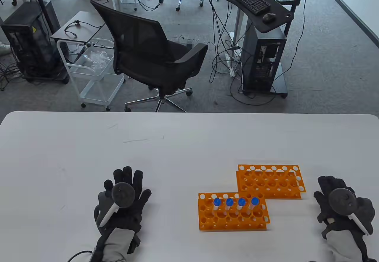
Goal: Transfer 4 test tubes between racks (Right hand only)
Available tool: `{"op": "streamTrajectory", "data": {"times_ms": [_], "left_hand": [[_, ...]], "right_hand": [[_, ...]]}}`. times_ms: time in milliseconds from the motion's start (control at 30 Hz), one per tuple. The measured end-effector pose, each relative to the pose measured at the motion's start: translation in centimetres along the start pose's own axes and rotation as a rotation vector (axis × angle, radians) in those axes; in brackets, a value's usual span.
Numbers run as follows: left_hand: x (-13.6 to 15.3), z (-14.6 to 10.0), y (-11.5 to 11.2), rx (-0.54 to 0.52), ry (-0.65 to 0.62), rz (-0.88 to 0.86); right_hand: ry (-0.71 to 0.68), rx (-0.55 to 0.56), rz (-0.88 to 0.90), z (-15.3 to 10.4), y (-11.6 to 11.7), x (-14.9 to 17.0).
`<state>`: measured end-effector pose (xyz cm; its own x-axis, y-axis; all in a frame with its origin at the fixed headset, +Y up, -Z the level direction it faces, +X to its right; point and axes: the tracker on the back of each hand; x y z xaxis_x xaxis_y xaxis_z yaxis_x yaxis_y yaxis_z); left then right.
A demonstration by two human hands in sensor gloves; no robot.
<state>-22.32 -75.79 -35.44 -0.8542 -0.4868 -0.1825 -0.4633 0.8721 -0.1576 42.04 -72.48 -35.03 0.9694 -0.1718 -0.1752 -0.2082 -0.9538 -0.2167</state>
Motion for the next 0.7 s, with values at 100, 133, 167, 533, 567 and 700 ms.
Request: {"op": "streamTrajectory", "data": {"times_ms": [100, 133, 167, 533, 567, 700], "left_hand": [[0.0, 0.0, 0.0, -0.002, -0.001, 0.000], [0.0, 0.0, 0.0, -0.002, 0.000, 0.000], [0.0, 0.0, 0.0, -0.002, 0.002, -0.001], [0.1, -0.1, 0.1, -0.009, 0.007, -0.013], [0.1, -0.1, 0.2, -0.011, 0.007, -0.014], [0.3, -0.2, 0.4, -0.022, 0.009, -0.029]], "right_hand": [[0.001, 0.002, 0.003, 0.0, 0.0, 0.0], [0.001, 0.006, 0.005, 0.0, 0.0, 0.0], [0.002, 0.010, 0.008, 0.0, -0.1, 0.0], [-0.058, 0.090, 0.073, 0.9, -1.7, -2.1], [-0.065, 0.093, 0.076, 1.0, -1.9, -2.4], [-0.115, 0.120, 0.091, 1.7, -3.0, -4.0]]}}
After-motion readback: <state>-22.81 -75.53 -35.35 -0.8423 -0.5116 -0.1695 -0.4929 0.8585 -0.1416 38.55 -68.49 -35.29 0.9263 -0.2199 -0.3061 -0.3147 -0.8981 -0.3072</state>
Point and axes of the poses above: the tracker on the back of each hand, its own x axis roughly to the little-finger side, its own z axis roughly from the wrist to the fingertips, y = z × x, and after that the axes turned 15 degrees about -y, right-handed
